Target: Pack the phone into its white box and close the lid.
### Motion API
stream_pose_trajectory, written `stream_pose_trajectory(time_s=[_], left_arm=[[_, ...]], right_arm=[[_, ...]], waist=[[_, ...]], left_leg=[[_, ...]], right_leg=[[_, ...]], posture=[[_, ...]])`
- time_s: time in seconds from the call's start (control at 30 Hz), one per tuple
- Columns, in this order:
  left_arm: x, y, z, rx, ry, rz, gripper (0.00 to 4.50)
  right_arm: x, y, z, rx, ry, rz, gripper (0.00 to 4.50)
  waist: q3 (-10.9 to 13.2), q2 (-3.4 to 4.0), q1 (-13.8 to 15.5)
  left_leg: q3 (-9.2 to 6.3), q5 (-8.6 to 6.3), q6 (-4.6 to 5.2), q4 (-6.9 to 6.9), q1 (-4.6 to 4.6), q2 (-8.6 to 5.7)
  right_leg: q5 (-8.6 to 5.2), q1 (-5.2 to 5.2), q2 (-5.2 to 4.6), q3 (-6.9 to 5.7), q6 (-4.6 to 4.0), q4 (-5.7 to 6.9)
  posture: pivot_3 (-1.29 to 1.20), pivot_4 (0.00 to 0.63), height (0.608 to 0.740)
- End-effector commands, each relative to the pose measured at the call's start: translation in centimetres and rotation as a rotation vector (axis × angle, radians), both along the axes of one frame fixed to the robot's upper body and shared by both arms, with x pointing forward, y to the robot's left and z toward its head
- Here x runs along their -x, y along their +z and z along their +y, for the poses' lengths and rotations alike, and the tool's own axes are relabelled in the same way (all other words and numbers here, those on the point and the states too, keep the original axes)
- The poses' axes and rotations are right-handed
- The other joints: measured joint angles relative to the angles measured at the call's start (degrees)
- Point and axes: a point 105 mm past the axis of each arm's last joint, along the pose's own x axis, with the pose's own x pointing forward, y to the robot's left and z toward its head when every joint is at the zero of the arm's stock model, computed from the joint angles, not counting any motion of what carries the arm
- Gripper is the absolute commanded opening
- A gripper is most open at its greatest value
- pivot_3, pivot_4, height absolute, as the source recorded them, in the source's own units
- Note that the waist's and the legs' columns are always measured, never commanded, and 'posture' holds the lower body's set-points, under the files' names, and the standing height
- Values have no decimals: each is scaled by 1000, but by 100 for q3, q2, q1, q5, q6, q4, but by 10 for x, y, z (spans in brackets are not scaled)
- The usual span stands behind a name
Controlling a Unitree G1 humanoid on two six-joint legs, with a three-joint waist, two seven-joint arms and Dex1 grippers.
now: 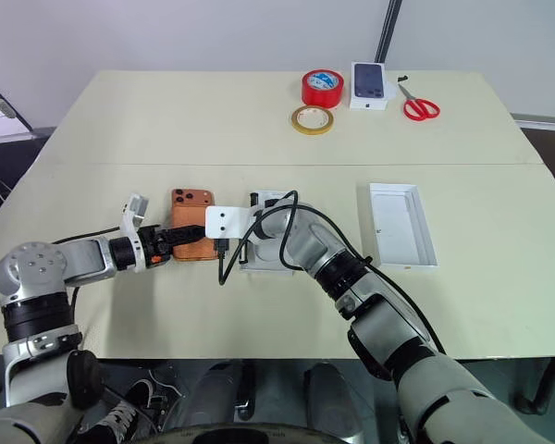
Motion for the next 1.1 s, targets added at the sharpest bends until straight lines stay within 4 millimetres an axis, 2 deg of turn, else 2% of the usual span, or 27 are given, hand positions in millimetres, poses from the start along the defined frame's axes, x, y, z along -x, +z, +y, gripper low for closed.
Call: stream_pose_trajectory(time_s=[0.03, 0.07, 0.2, 0.37, 0.4, 0.47, 0.53, 0.6, 0.63, 0.67, 0.73, 0.8, 0.87, 0.97, 1.1], left_arm=[[4, 1, 5, 29, 20, 8, 2331], [3, -1, 4, 43, 25, 12, 2043], [6, -10, -12, 92, -10, 33, 50], [5, -9, -13, 137, 13, 23, 19], [3, -8, -10, 136, 30, 14, 19], [5, -1, -5, 150, 28, -18, 19], [3, 10, 0, 174, 70, -109, 19], [6, 15, -1, 164, 50, -134, 0], [10, 16, -5, 171, 14, -125, 0], [13, 19, -10, 181, -25, -130, 0], [17, 23, -17, 189, -66, -143, 0], [19, 29, -25, 196, -107, -160, 0], [21, 31, -28, 192, -128, -172, 0], [17, 29, -28, 179, -112, -182, 0], [12, 28, -31, 186, -103, -188, 0]], right_arm=[[3, -4, -1, 8, 5, 12, 0], [3, -4, 0, 6, 5, 13, 0], [3, -3, 0, 6, 9, 5, 0], [0, 13, 4, -82, 6, -9, 0], [3, 24, 9, -167, 15, 9, 0], [13, 53, 15, -380, 50, 104, 0], [29, 70, 9, -529, 109, 311, 0], [38, 76, -6, -580, 149, 384, 540], [42, 74, -16, -563, 160, 366, 869], [57, 67, -30, -529, 212, 404, 1340], [78, 60, -44, -483, 278, 461, 2402], [83, 47, -66, -424, 250, 440, 2402], [88, 42, -77, -387, 239, 417, 2402], [89, 21, -97, -249, 217, 274, 2402], [83, 11, -105, -226, 169, 193, 2402]], waist=[[0, 0, -15], [0, 0, -20], [-4, -8, -3], [-4, -9, 20], [-3, -9, 27], [1, -15, 38], [8, -14, 28], [10, -16, -8], [10, -16, -13], [10, -17, 6], [9, -21, 94], [11, -21, 108], [14, -22, 108], [14, -20, 77], [15, -21, 81]], left_leg=[[0, 0, 0, 0, 0, 0], [0, 0, 0, 0, 0, 0], [-1, 0, 0, 0, -3, 0], [-2, -11, 17, 0, 7, -1], [-3, -11, 17, 0, 6, -1], [-2, -11, 17, 0, 3, -1], [-2, -10, 16, -1, -13, 0], [-2, 2, -4, -1, -34, 3], [-3, 2, -4, -3, -35, 6], [-4, -1, 0, -3, -35, 6], [-5, -12, 18, -3, -36, 3], [-2, -16, 25, 0, -39, -4], [-2, -16, 25, 1, -41, -4], [-2, -14, 23, -2, -36, 0], [-1, -13, 22, -4, -34, 7]], right_leg=[[0, 0, 0, 0, 0, 0], [0, -1, 0, 0, 0, 0], [0, -2, -1, -2, 0, -1], [0, -3, -5, -3, 0, -3], [0, -3, -5, -4, 0, -3], [0, 1, -5, -3, -1, -3], [1, -10, -5, -3, -2, -2], [2, -27, -4, -3, -2, -2], [2, -28, -1, -5, -4, -3], [2, -28, -1, -5, -4, -4], [2, -21, -4, -8, -4, -15], [2, -21, -12, -5, -4, -22], [2, -24, -14, -4, -4, -20], [7, -26, -9, 1, -12, -16], [6, -26, 0, 2, -13, -17]], posture=[[0, 150, 740], [0, 150, 740], [0, 150, 740], [0, 150, 740], [0, 150, 740], [0, 150, 740], [0, 150, 740], [0, 150, 740], [0, 150, 740], [0, 150, 740], [0, 150, 740], [0, 150, 740], [0, 150, 740], [0, 150, 740], [0, 150, 740]])
